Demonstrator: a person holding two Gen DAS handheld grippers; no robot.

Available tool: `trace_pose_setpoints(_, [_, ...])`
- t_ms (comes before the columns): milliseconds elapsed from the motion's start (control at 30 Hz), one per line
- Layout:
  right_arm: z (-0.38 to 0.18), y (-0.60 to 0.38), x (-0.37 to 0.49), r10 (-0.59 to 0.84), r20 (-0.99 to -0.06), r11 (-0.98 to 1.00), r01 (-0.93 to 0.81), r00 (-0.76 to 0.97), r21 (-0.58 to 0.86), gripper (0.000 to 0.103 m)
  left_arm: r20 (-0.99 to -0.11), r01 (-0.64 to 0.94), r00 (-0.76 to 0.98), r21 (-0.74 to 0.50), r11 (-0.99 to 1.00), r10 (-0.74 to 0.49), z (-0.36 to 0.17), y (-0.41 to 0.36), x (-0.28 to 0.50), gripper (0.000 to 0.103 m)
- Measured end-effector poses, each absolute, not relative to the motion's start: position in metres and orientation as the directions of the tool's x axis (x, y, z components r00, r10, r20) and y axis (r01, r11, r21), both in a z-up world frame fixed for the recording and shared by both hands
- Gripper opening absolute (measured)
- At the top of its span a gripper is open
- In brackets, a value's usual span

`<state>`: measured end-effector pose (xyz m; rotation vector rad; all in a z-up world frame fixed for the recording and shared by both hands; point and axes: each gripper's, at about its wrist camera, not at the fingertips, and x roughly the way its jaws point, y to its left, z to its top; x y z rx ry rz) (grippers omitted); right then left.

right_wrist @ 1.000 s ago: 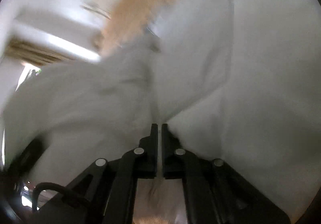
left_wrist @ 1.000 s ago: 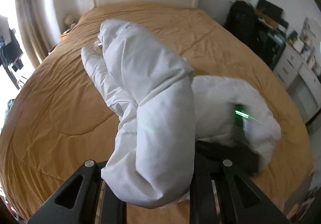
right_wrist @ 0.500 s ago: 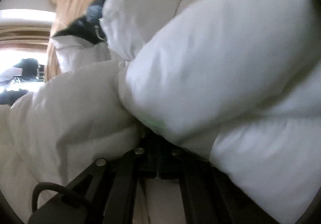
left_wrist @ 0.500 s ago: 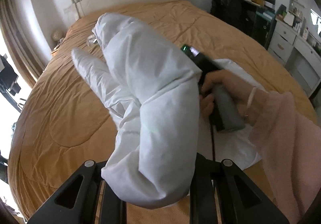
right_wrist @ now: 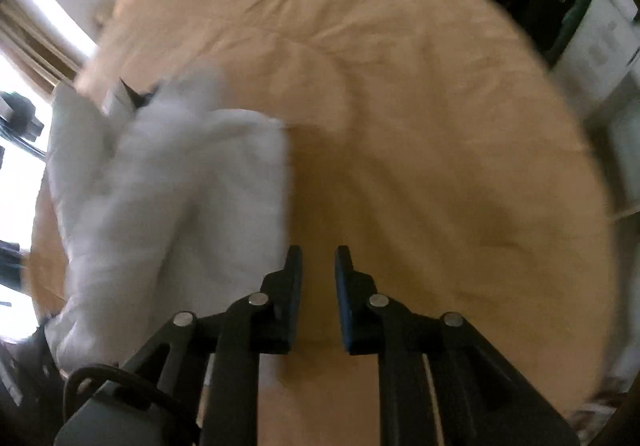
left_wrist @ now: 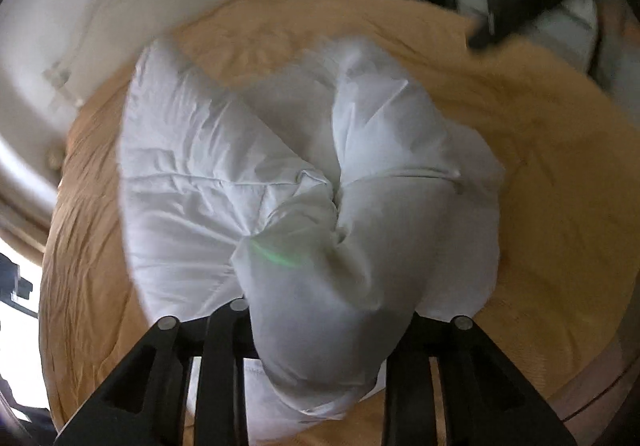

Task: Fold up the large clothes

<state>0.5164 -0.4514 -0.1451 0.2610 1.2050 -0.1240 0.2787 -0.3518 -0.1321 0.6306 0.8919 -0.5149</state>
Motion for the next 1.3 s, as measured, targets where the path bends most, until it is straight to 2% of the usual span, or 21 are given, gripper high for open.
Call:
trace_pose_setpoints(133, [-0.126, -0.451, 0.501, -0.01, -0.936, 0.97, 0.231, 0.353, 0.077, 0.017, -0.882, 0.702, 0.448, 0.242, 0.67, -0.15, -0.162, -0.368, 0.281, 0.033])
trace_pose_setpoints(267, [-0.087, -0.419, 0.517, 0.048, -0.907, 0.982, 0.146, 0.419, 0.119, 0.018, -0.903, 0.728, 0.399, 0.205, 0.654, -0.16, -0.17, -0.369, 0.285, 0.033])
trace_pose_setpoints(333, [-0.073, -0.392, 0.535, 0.089, -0.898, 0.989, 0.066, 0.431, 0.13, 0.026, -0.905, 0.734, 0.393, 0.203, 0.648, -0.162, -0.173, -0.367, 0.285, 0.033])
trace_pose_setpoints(400, [-0.069, -0.361, 0.562, 0.133, -0.904, 0.99, -0.006, 0.407, 0.143, 0.053, -0.906, 0.73, 0.39, 0.195, 0.655, -0.165, -0.172, -0.363, 0.288, 0.033])
trace_pose_setpoints(500, [-0.085, -0.323, 0.607, 0.226, -0.921, 0.974, -0.079, 0.317, 0.212, 0.054, -0.903, 0.729, 0.391, 0.187, 0.659, -0.177, -0.171, -0.355, 0.289, 0.032])
trace_pose_setpoints(533, [-0.098, -0.314, 0.62, 0.259, -0.927, 0.966, -0.088, 0.27, 0.244, 0.052, -0.901, 0.728, 0.393, 0.182, 0.661, -0.184, -0.171, -0.352, 0.288, 0.033])
trace_pose_setpoints(567, [-0.115, -0.309, 0.635, 0.26, -0.938, 0.966, -0.08, 0.23, 0.248, 0.038, -0.9, 0.728, 0.391, 0.176, 0.663, -0.191, -0.17, -0.346, 0.291, 0.033])
trace_pose_setpoints(600, [-0.129, -0.308, 0.644, 0.22, -0.954, 0.975, -0.067, 0.204, 0.211, 0.019, -0.901, 0.728, 0.383, 0.159, 0.667, -0.203, -0.17, -0.342, 0.29, 0.035])
trace_pose_setpoints(667, [-0.172, -0.317, 0.666, 0.119, -0.986, 0.993, -0.013, 0.118, 0.118, 0.001, -0.906, 0.721, 0.352, 0.101, 0.685, -0.237, -0.164, -0.33, 0.294, 0.036])
trace_pose_setpoints(800, [-0.213, -0.342, 0.673, 0.194, -0.981, 0.978, 0.072, 0.02, 0.195, 0.0, -0.887, 0.69, 0.311, -0.037, 0.723, -0.342, -0.133, -0.292, 0.299, 0.039])
trace_pose_setpoints(967, [-0.225, -0.344, 0.667, 0.197, -0.98, 0.979, 0.046, 0.006, 0.197, 0.0, -0.856, 0.635, 0.243, -0.215, 0.742, -0.456, -0.085, -0.225, 0.31, 0.045])
trace_pose_setpoints(1000, [-0.226, -0.343, 0.665, 0.191, -0.981, 0.981, 0.036, 0.012, 0.191, 0.0, -0.859, 0.629, 0.239, -0.218, 0.746, -0.452, -0.077, -0.216, 0.31, 0.048])
trace_pose_setpoints(1067, [-0.227, -0.344, 0.662, 0.193, -0.981, 0.981, 0.033, 0.025, 0.193, 0.0, -0.857, 0.606, 0.297, -0.171, 0.777, -0.421, -0.056, -0.202, 0.304, 0.046])
trace_pose_setpoints(1133, [-0.23, -0.348, 0.655, 0.194, -0.981, 0.979, 0.063, 0.022, 0.196, 0.0, -0.839, 0.589, 0.33, -0.175, 0.789, -0.432, -0.035, -0.17, 0.319, 0.047])
trace_pose_setpoints(1233, [-0.232, -0.352, 0.65, 0.204, -0.978, 0.976, 0.071, 0.033, 0.206, 0.0, -0.814, 0.519, 0.373, -0.214, 0.828, -0.445, -0.026, -0.14, 0.363, 0.048])
trace_pose_setpoints(1300, [-0.231, -0.355, 0.642, 0.212, -0.976, 0.972, 0.091, 0.052, 0.216, 0.0, -0.823, 0.475, 0.397, -0.196, 0.858, -0.408, -0.026, -0.135, 0.41, 0.048])
